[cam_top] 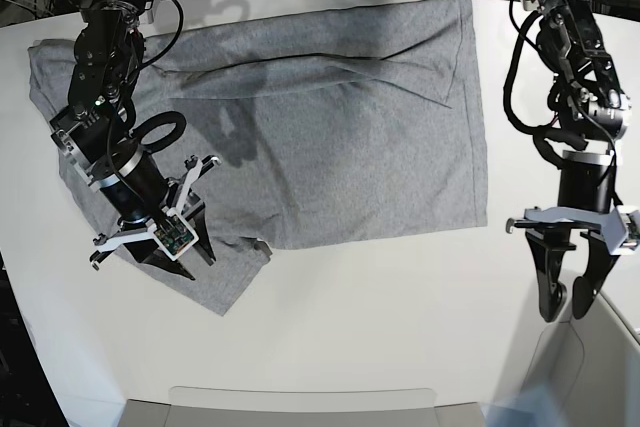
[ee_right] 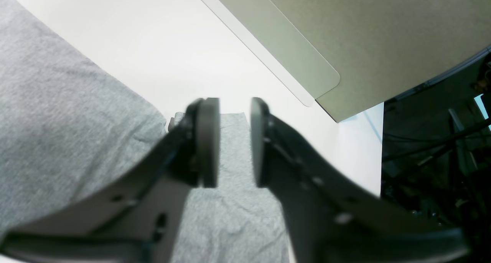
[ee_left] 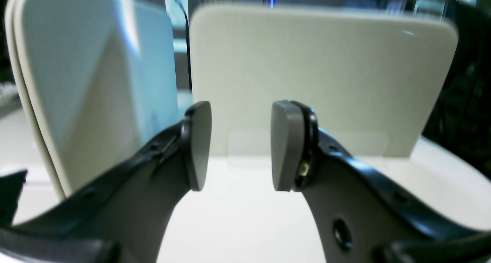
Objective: Fold the T-shirt properly
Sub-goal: 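Move both grippers outward over the shirt's sleeve and hem area, then lower the right gripper onto the sleeve and the left gripper beside the hem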
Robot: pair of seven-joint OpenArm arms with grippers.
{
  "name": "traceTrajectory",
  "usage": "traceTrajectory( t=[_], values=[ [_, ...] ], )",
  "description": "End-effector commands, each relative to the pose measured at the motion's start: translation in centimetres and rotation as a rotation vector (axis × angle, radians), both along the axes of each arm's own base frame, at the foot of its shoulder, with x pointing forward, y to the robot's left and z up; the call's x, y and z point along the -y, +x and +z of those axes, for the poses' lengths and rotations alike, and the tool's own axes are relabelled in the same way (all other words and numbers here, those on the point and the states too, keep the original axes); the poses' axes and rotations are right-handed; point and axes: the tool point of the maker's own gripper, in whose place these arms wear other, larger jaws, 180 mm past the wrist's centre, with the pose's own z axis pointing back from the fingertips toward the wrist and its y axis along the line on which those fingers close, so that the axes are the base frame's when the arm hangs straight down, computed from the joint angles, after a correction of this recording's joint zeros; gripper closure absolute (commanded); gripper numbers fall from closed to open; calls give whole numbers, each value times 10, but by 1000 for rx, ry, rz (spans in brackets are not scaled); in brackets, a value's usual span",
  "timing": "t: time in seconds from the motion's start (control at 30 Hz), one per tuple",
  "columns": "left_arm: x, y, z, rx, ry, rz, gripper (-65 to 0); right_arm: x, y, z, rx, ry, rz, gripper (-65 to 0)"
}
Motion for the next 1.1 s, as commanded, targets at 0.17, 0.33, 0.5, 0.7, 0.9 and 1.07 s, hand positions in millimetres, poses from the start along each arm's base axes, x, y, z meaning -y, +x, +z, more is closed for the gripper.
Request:
traceTrajectory(
  t=[0.17, 0.33, 0.5, 0.7, 0.9, 1.07],
  values=[
    [6, 3, 0, -54, 29, -25, -293, -10, 0, 14, 45, -1, 43, -227],
    [5, 13, -11, -180, 66, -32, -314, -10, 1, 15, 50, -1, 47, -229],
    [4, 20, -6, -242, 66, -49, -315, -9, 5, 24, 70, 6, 37, -229],
    [-4, 26, -27, -426, 136, 5, -337, 2, 21, 52, 131, 114, -57, -229],
    [-12, 22, -41, -526, 186, 24, -321, 37, 28, 56, 43, 168, -197, -228],
    [-16, 18, -49, -576, 186, 31, -317, 57, 19, 43, -59, 284, -242, -228]
  ],
)
